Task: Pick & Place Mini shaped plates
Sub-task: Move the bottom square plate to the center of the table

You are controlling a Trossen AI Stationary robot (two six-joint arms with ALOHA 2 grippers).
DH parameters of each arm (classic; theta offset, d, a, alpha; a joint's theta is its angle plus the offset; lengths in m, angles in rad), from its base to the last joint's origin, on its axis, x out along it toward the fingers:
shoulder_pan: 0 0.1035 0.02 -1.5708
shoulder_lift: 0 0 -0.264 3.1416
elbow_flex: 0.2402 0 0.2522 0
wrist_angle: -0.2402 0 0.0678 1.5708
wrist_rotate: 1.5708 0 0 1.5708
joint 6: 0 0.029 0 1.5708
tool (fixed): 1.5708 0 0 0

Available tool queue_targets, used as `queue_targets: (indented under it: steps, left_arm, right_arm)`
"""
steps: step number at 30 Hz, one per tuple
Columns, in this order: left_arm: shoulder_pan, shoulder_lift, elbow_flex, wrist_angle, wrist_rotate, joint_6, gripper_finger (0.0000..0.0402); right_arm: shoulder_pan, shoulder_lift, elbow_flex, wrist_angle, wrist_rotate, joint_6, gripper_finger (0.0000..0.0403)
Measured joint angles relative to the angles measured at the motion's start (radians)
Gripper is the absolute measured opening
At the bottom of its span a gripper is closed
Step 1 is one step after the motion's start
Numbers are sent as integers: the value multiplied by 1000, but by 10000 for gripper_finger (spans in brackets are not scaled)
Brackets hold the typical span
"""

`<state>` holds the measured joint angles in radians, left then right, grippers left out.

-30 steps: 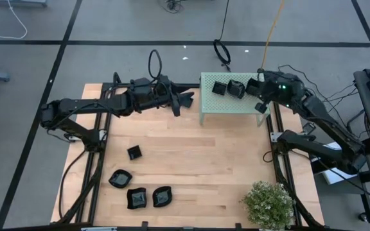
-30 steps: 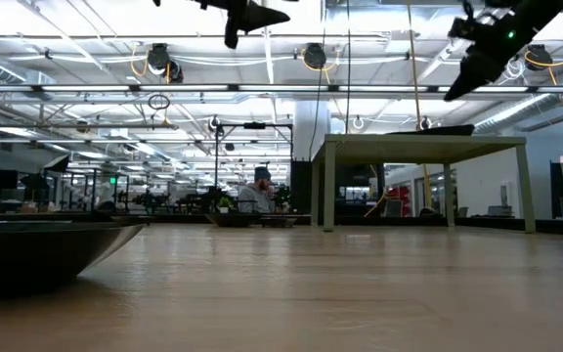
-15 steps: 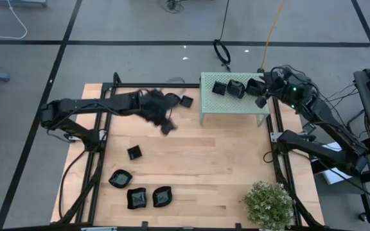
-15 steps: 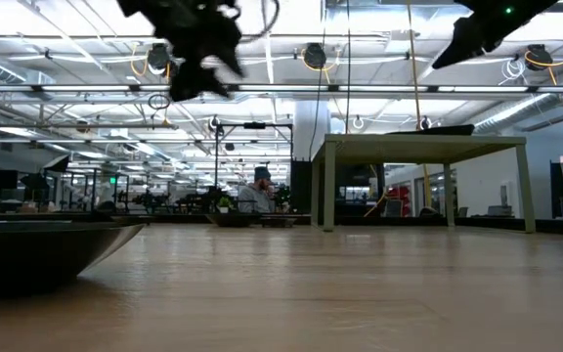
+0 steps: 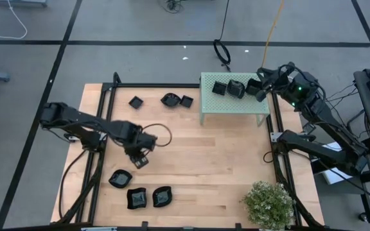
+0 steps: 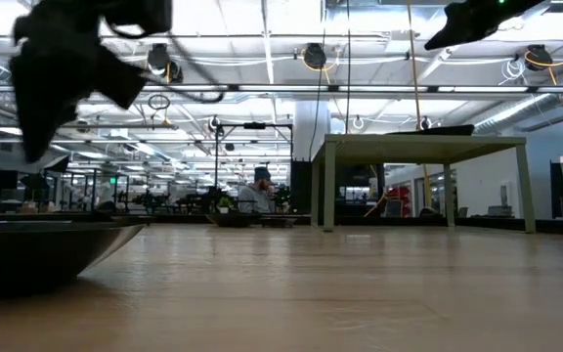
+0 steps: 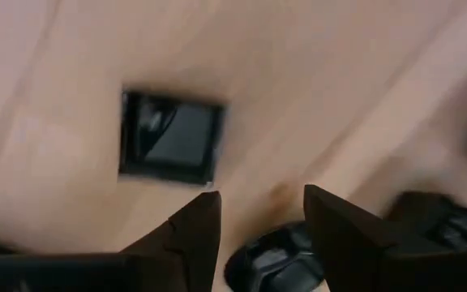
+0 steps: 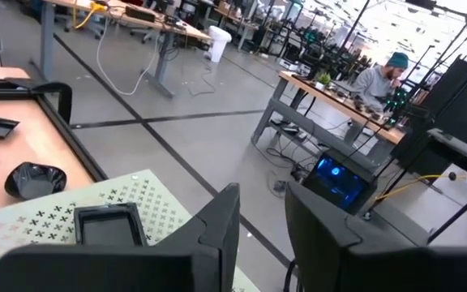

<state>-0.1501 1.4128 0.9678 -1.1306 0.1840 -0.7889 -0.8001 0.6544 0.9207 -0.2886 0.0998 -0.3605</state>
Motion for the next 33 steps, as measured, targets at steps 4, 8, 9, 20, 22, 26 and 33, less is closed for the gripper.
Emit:
queue_targets:
  steps: [4, 8, 9, 20, 22, 26, 33]
  left_arm:
    - [-47, 1, -109, 100, -50, -127, 182]
    - [-55, 1, -195, 199, -89, -202, 182]
    - [-55, 1, -215, 230, -89, -212, 182]
    - [-55, 1, -299, 307, -248, -234, 158]
    - [-55, 1, -299, 309, -268, -202, 130]
    - [-47, 1, -300, 327, -319, -174, 48]
    - [-18, 1, -255, 497, -337, -121, 14]
  right_arm:
    - [0, 5, 0, 0, 0, -42, 89]
    - [0, 15, 0, 0, 0, -75, 89]
    - [0, 18, 0, 0, 0, -78, 89]
    - [0, 35, 0, 0, 0, -80, 89]
    - [0, 35, 0, 0, 0, -79, 89]
    - [0, 35, 0, 0, 0, -79, 89]
    - [0, 35, 0, 0, 0, -111, 89]
